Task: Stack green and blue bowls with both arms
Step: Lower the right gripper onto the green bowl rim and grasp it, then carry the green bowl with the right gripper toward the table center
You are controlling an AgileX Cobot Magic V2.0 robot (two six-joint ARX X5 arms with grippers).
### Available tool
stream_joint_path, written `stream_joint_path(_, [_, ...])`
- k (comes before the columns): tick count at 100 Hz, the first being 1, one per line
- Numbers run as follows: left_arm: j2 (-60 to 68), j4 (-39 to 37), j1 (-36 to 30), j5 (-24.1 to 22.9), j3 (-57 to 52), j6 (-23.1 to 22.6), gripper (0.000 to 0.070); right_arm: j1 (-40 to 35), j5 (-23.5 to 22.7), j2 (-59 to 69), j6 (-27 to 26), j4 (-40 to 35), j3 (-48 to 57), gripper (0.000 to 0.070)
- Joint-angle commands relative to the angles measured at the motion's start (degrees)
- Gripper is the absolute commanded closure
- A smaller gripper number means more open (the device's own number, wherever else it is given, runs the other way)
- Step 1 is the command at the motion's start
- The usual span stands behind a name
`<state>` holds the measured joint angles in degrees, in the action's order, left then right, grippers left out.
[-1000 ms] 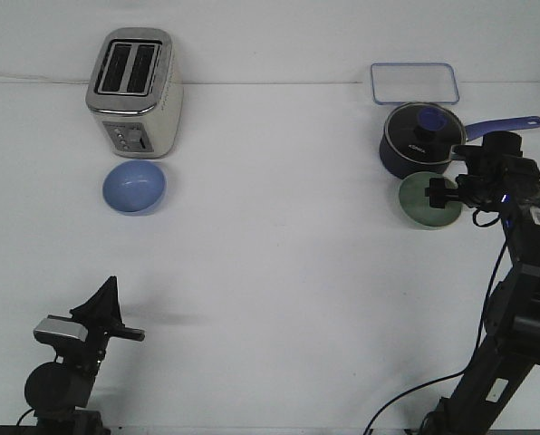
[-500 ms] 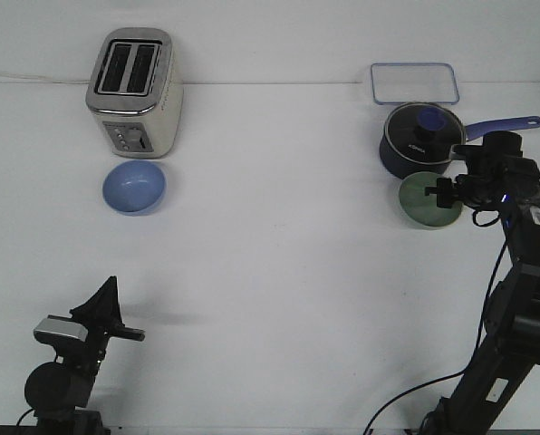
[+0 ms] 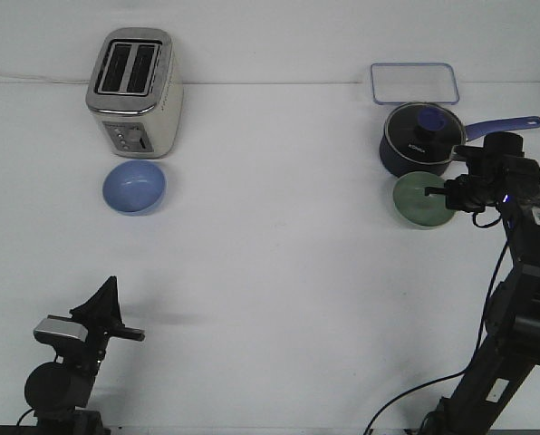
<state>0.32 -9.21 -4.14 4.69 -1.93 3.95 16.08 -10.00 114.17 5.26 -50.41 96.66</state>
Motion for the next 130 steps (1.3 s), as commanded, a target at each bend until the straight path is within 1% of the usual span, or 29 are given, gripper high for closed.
stream_joint_path(1, [-0.13,-0.76,0.04,-0.04,1.14,-0.68,0.0689,0.90,-0.09,1.66,-2.05,-0.35,1.22,0.0700])
stream_joint_path(14, [-0.13,-0.76,0.04,-0.04,1.14,-0.68,0.0689,1.57,-3.91,0.87,-2.47,-2.12,1.25,0.0700])
stream_joint_path(36, [-0.13,-0.76,0.04,-0.02,1.14,-0.68,0.0688,0.68,-3.96,-4.55,-4.00,-3.93,1.25,0.0700])
stream_joint_path(60, [-0.13,-0.76,0.04,-0.04,1.14,-0.68,0.0689,-3.23,-3.96,-12.41,-4.02,-8.15,1.25,0.0700])
stream_joint_path(81, [-0.13,-0.76,0.04,-0.04,1.14,-0.68,0.0689,-11.37,-3.87,-14.84,-3.82,-13.68,1.20,0.0700])
stream_joint_path(88, [-0.13,-0.76,0.04,-0.04,1.14,-0.68,0.0689,-14.93,-3.85,-14.78,-3.74,-14.43,0.92,0.0700])
stream_joint_path(104, [-0.13,-0.76,0.04,-0.04,1.14,-0.68,0.0689,-22.91,-3.89,-14.75,-4.50,-12.72,-0.28,0.0700])
stream_joint_path(130, [-0.13,-0.76,0.04,-0.04,1.14,-0.68,0.0688,-33.53,-3.48,-14.62,-9.40,-7.08,-2.75,0.0700])
